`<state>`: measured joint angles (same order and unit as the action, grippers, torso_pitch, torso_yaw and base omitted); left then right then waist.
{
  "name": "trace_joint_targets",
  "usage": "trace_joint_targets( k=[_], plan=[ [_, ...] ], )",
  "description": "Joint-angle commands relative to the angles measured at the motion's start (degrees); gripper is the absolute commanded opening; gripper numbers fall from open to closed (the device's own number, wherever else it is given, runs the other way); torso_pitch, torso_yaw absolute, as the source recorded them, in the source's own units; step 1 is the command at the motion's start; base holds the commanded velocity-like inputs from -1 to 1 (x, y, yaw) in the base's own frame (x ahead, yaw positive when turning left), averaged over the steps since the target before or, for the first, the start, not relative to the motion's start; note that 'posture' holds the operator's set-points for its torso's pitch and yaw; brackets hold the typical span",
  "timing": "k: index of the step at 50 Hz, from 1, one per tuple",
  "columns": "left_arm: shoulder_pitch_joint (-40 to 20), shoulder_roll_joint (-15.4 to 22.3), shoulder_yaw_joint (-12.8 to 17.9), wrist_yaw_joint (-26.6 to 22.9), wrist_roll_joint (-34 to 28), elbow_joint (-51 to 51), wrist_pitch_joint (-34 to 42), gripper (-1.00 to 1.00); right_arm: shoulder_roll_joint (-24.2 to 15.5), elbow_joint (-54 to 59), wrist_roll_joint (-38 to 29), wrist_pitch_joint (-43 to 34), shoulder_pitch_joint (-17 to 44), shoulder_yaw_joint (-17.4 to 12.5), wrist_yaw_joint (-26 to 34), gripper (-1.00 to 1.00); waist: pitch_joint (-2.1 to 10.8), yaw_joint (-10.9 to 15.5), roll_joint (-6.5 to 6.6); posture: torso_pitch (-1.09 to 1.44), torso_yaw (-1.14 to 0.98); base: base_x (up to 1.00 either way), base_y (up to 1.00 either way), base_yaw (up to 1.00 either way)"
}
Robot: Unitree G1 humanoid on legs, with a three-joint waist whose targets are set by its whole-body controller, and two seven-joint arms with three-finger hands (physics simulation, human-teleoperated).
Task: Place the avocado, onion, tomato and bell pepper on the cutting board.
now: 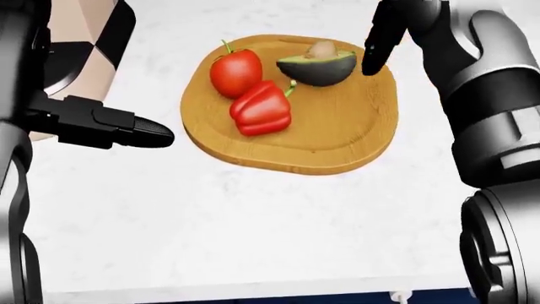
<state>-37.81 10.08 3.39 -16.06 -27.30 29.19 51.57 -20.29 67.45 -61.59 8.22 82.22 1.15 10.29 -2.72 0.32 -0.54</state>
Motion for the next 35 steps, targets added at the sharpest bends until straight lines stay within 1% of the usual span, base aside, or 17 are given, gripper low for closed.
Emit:
trace_joint_targets(
  k=[1, 5, 8, 12, 14, 15, 19, 23, 24, 25, 26, 27, 29, 32, 33, 34, 35],
  plan=[
    [-1.7, 0.4, 0.4, 0.7, -0.1, 1.3, -1.6, 1.0, -2.0, -4.9, 0.8, -0.8, 1.9, -1.0, 1.5, 1.0, 1.81, 0.0, 0.01, 0.0, 0.0, 0.0, 0.0, 0.0],
    [-1.7, 0.3, 0.3, 1.2, 0.4, 0.4, -2.3, 1.0, -4.3, -13.5, 0.7, -2.8, -1.4, -1.9, 6.7, 1.0, 1.62, 0.1, -0.22, 0.0, 0.0, 0.0, 0.0, 0.0],
    [-1.6, 0.4, 0.5, 1.2, 0.6, 0.6, -2.3, 1.0, -5.8, -22.6, 0.2, -5.1, -5.8, -3.1, 11.4, 1.0, 1.55, 0.1, -0.38, 0.0, 0.0, 0.0, 0.0, 0.0],
    [-1.1, 0.6, 0.7, 1.1, 0.8, 1.3, -2.1, 1.0, -7.7, -35.0, 0.6, -11.3, -11.8, -6.3, 17.0, 1.0, 1.5, 0.1, -0.64, 0.0, 0.0, 0.0, 0.0, 0.0],
    [-0.8, 0.6, 0.6, 1.3, 0.9, 1.2, -2.4, 1.0, -8.3, -39.4, 2.6, -16.2, -13.9, -8.8, 18.5, 1.0, 1.53, 0.2, -0.75, 0.0, 0.0, 0.0, 0.0, 0.0],
    [-0.7, 0.5, 0.6, 1.4, 1.1, 1.1, -2.5, 1.0, -9.5, -42.0, 3.4, -18.8, -15.5, -10.0, 19.4, 1.0, 1.54, 0.2, -0.79, 0.0, 0.0, 0.0, 0.0, 0.0],
    [-0.5, 0.8, 0.9, 1.3, 1.3, 1.8, -2.1, 1.0, -13.3, -44.7, 8.0, -26.7, -18.8, -13.0, 17.9, 1.0, 1.61, 0.4, -1.05, 0.0, 0.0, 0.0, 0.0, 0.0],
    [-0.5, 1.0, 0.9, 1.1, 1.3, 2.4, -1.5, 1.0, -17.2, -42.8, 13.5, -29.1, -21.4, -14.9, 12.1, 1.0, 1.62, 0.4, -1.32, 0.0, 0.0, 0.0, 0.0, 0.0],
    [-0.5, 1.1, 0.9, 1.1, 1.2, 2.5, -1.4, 1.0, -18.8, -42.5, 13.9, -29.5, -22.2, -14.7, 11.6, 1.0, 1.65, 0.4, -1.39, 0.0, 0.0, 0.0, 0.0, 0.0],
    [-0.6, 1.2, 0.9, 1.1, 1.2, 2.5, -1.2, 1.0, -19.7, -43.2, 16.1, -30.2, -23.2, -16.1, 10.9, 1.0, 1.68, 0.3, -1.47, 0.0, 0.0, 0.0, 0.0, 0.0],
    [-0.7, 1.2, 0.8, 1.1, 1.1, 2.5, -1.2, 1.0, -20.6, -43.2, 16.8, -31.0, -23.8, -16.0, 10.2, 1.0, 1.71, 0.4, -1.52, 0.0, 0.0, 0.0, 0.0, 0.0],
    [-0.8, 1.1, 0.7, 1.2, 1.2, 2.2, -1.3, 1.0, -21.2, -43.3, 18.9, -32.4, -24.5, -17.4, 9.0, 1.0, 1.7, 0.4, -1.57, 0.0, 0.0, 0.0, 0.0, 0.0],
    [-1.0, 1.2, 0.6, 1.1, 1.0, 2.2, -1.2, 1.0, -22.4, -43.0, 22.2, -34.2, -25.5, -18.2, 7.0, 1.0, 1.7, 0.4, -1.64, 0.0, 0.0, 0.0, 0.0, 0.0],
    [-1.4, 1.2, 0.7, 1.0, 1.0, 2.4, -0.7, 1.0, -23.2, -40.6, 26.7, -35.0, -27.3, -18.8, 2.3, 1.0, 1.64, 0.4, -1.71, 0.0, 0.0, 0.0, 0.0, 0.0],
    [-1.6, 1.2, 0.7, 1.0, 1.0, 2.5, -0.6, 1.0, -23.7, -40.0, 27.7, -34.6, -27.5, -18.3, 1.4, 1.0, 1.63, 0.4, -1.77, 0.0, 0.0, 0.0, 0.0, 0.0],
    [-1.8, 1.3, 0.7, 0.9, 1.0, 2.5, -0.5, 1.0, -23.4, -38.0, 29.6, -35.2, -27.6, -19.3, -1.1, 1.0, 1.63, 0.4, -1.85, 0.0, 0.0, 0.0, 0.0, 0.0],
    [-1.9, 1.2, 0.7, 0.9, 1.0, 2.5, -0.5, 1.0, -23.9, -36.9, 30.5, -33.9, -28.2, -18.6, -2.3, 1.0, 1.65, 0.3, -1.89, 0.0, 0.0, 0.0, 0.0, 0.0]
  ],
)
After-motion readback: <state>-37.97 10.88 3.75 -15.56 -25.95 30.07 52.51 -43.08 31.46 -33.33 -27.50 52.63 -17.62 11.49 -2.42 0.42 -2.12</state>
